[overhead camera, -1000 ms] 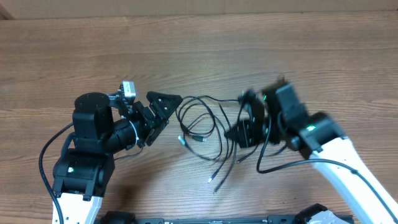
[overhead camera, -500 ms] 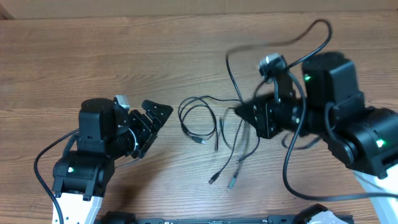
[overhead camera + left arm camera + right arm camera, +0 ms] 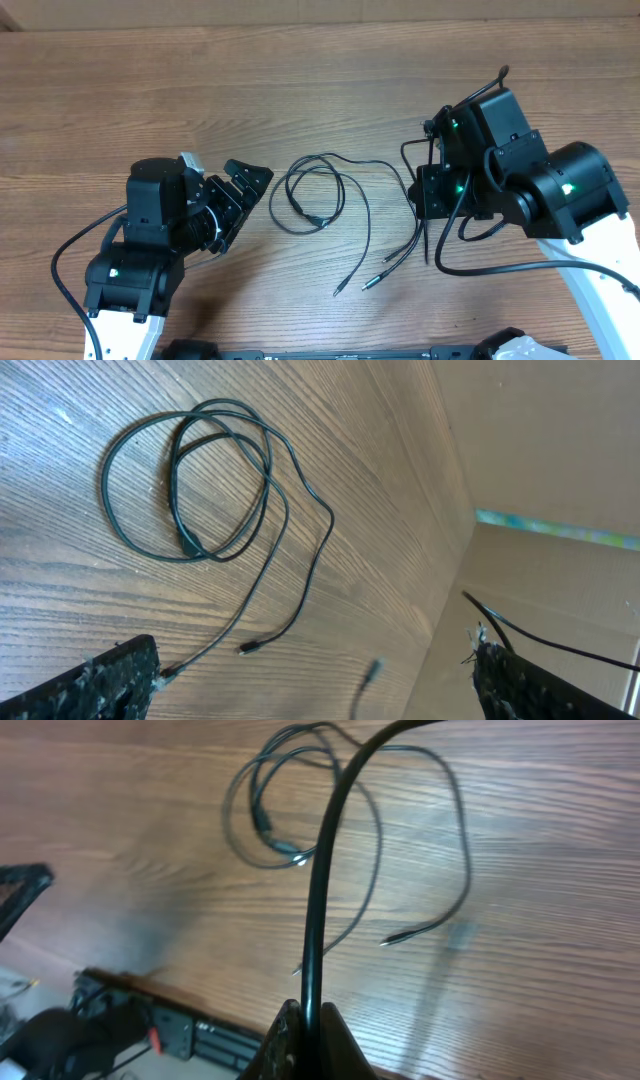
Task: Untangle cables
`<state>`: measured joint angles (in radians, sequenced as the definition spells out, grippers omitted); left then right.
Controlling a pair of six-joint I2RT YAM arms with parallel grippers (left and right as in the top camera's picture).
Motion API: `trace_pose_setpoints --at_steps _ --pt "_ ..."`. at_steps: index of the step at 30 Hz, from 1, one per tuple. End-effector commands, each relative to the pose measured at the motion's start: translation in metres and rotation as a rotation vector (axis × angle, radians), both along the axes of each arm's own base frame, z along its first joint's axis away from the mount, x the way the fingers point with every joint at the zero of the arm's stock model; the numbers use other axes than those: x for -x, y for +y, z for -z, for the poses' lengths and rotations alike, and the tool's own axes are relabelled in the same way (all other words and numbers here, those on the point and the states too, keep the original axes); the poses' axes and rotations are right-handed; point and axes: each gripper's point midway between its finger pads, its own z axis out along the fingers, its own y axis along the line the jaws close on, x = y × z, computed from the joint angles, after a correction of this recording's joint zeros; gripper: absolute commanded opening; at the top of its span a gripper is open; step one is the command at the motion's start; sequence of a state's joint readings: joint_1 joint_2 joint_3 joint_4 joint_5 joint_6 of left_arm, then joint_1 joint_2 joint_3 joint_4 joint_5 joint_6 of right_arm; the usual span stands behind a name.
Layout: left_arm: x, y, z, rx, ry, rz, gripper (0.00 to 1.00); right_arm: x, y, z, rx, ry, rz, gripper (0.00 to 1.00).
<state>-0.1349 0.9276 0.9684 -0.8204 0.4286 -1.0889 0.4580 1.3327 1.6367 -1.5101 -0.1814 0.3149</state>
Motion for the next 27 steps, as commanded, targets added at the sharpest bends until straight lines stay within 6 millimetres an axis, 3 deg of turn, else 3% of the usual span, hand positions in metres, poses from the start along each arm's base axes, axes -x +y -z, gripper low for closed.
trace_pose_setpoints --at_steps 1,3,8,11,15,18,22,27 --pt "-0.002 0.004 -0.005 -0.022 -0.027 -0.006 1.00 -0.013 -0.021 -0.005 0.085 -0.080 0.089 0.04" --pt "-0.002 0.004 -0.005 -0.022 -0.027 -0.006 1.00 -0.025 -0.040 -0.007 0.185 -0.146 0.147 0.04" --pt "-0.002 0.004 -0.005 -0.022 -0.027 -0.006 1.00 -0.053 -0.110 -0.027 0.547 -0.337 0.348 0.04" --pt "-0.002 0.004 -0.005 -0.022 -0.027 -0.006 1.00 -0.060 -0.138 -0.039 0.713 -0.399 0.428 0.04" --pt "-0.002 0.004 -0.005 -0.022 -0.027 -0.006 1.00 -0.068 -0.160 -0.041 0.847 -0.389 0.431 0.04" --pt "-0.002 0.004 -0.005 -0.022 -0.027 -0.006 1.00 -0.088 -0.191 -0.041 0.891 -0.383 0.541 0.10" --pt "-0.002 0.004 -0.005 -0.022 -0.027 -0.006 1.00 -0.100 -0.256 -0.026 0.931 -0.283 0.712 0.07" --pt "-0.002 0.004 -0.005 -0.022 -0.027 -0.006 1.00 -0.077 -0.347 -0.001 0.907 -0.123 0.990 0.04"
